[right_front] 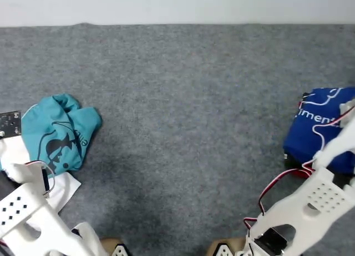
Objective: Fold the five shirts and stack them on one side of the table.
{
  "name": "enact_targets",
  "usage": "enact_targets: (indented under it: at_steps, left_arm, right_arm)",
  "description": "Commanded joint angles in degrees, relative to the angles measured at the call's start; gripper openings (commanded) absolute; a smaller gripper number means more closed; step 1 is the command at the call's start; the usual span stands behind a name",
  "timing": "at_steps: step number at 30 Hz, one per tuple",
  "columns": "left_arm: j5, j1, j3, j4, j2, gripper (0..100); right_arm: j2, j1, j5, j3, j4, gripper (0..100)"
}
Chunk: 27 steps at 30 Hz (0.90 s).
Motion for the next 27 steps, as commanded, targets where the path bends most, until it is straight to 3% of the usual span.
enact_targets:
  at_steps: [1,12,14,20,27]
  left_arm:
    - [-0.70,0.26,-0.22,-0.97,-0.88,1]
    - [-2.99,0.26,-0.22,-0.97,-0.79,1]
    - [-2.99,0.26,-0.22,-0.97,-0.88,1]
    - [-2.99,0.26,-0.22,-0.79,-0.88,1]
    - [-2.99,0.26,-0.13,-0.79,-0.88,1]
  right_arm:
    - [-0.84,2.51,2.29,-0.35,-0.84,0.9]
    - [-0.66,3.38,4.92,-0.44,-6.73,1.6]
    - [-0.57,3.38,4.92,-0.35,-7.69,5.6]
    - [-1.27,4.79,1.76,-0.44,-7.43,33.0]
    - [-4.44,3.30,0.18,-0.44,-3.47,34.9]
